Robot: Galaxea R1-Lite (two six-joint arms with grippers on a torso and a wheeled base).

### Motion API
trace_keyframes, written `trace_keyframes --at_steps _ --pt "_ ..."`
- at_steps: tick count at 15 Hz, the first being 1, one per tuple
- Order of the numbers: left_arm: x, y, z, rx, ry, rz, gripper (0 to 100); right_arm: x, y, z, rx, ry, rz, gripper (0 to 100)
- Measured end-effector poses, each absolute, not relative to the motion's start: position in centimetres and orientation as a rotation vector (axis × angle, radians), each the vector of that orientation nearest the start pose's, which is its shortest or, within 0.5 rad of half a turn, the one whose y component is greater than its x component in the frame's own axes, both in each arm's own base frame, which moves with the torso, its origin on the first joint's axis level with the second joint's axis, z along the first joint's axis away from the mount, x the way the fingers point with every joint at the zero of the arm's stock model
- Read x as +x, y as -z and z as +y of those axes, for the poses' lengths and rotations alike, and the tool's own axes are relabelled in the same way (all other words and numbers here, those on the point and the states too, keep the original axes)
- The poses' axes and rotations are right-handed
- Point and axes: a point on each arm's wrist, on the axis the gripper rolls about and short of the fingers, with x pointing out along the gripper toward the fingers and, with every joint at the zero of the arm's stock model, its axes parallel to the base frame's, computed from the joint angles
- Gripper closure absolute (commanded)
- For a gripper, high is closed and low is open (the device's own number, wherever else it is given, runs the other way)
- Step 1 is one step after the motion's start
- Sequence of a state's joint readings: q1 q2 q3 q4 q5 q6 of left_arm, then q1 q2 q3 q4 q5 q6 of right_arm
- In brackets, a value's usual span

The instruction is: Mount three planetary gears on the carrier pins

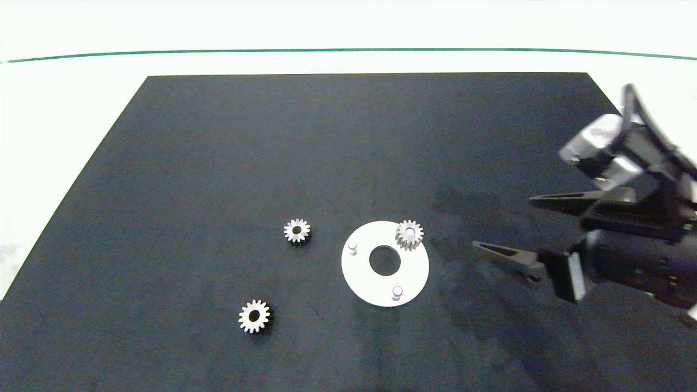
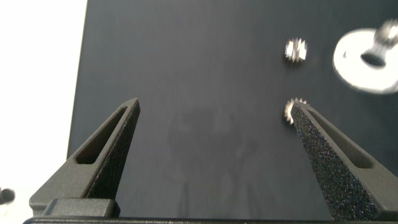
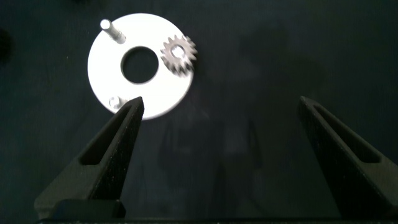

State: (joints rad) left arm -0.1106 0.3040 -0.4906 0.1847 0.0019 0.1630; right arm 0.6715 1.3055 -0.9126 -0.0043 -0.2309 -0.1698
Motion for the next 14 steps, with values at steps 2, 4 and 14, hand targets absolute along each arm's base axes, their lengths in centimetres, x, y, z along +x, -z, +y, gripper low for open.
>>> trace_keyframes --at_steps 2,4,14 --pt "-1.9 -18.1 0.2 0.192 0.122 0.057 0 12.8 -26.0 9.0 -0.292 -0.423 0.256 0" --pt "-1.1 -17.0 0.1 0.226 0.148 0.12 0 9.6 -25.9 6.0 -0.266 -0.377 0.223 0" --pt "9.7 -19.4 -2.7 0.268 0.304 0.187 0 4.1 -33.1 1.5 -0.14 -0.233 -0.035 0"
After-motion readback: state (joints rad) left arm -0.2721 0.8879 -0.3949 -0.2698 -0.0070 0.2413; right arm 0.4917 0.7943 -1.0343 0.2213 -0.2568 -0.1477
